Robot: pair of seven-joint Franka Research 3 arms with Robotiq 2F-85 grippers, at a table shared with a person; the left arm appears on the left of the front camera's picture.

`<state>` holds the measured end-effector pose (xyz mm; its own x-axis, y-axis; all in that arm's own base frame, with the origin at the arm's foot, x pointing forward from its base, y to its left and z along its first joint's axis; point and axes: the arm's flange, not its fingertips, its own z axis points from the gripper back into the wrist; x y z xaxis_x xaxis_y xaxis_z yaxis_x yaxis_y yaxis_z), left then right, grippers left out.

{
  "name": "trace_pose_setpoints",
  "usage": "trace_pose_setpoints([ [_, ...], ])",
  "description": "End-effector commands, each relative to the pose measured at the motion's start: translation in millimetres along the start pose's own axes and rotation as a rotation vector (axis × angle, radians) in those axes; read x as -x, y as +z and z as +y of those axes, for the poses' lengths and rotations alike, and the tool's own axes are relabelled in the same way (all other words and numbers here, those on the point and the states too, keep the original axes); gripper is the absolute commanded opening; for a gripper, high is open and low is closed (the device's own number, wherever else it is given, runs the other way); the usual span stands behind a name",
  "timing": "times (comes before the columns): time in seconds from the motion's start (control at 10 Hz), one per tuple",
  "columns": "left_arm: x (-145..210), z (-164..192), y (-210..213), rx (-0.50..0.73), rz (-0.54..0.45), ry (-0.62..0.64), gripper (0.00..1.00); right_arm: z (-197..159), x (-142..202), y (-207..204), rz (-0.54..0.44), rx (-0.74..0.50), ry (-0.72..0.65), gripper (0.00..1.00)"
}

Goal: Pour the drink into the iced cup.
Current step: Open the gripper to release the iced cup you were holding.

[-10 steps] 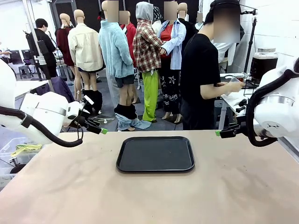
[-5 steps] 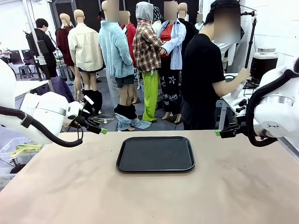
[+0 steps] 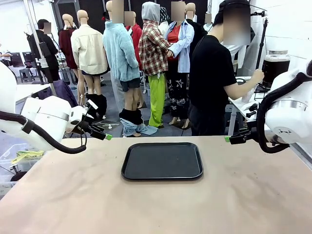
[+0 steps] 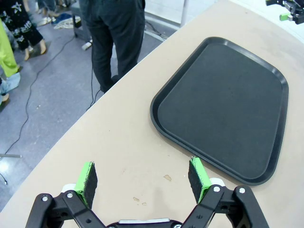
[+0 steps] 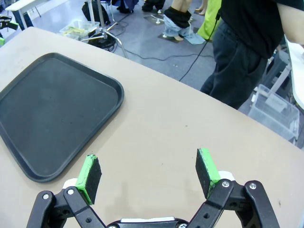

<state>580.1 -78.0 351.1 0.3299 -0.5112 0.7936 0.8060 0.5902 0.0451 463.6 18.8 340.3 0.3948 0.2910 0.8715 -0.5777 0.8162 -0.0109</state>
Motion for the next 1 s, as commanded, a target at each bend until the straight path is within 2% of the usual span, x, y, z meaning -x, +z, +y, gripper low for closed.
trace_pose_setpoints([
  [0.0,1.0,3.6,0.3,0.010,-0.010,-0.018,1.00,0.7,0.6,1.7,-0.003,-0.003,0.008,1.00],
  [0.9,1.0,3.6,0.3,0.010,-0.010,-0.018,1.00,0.7,0.6,1.7,-0.003,-0.003,0.008,1.00],
])
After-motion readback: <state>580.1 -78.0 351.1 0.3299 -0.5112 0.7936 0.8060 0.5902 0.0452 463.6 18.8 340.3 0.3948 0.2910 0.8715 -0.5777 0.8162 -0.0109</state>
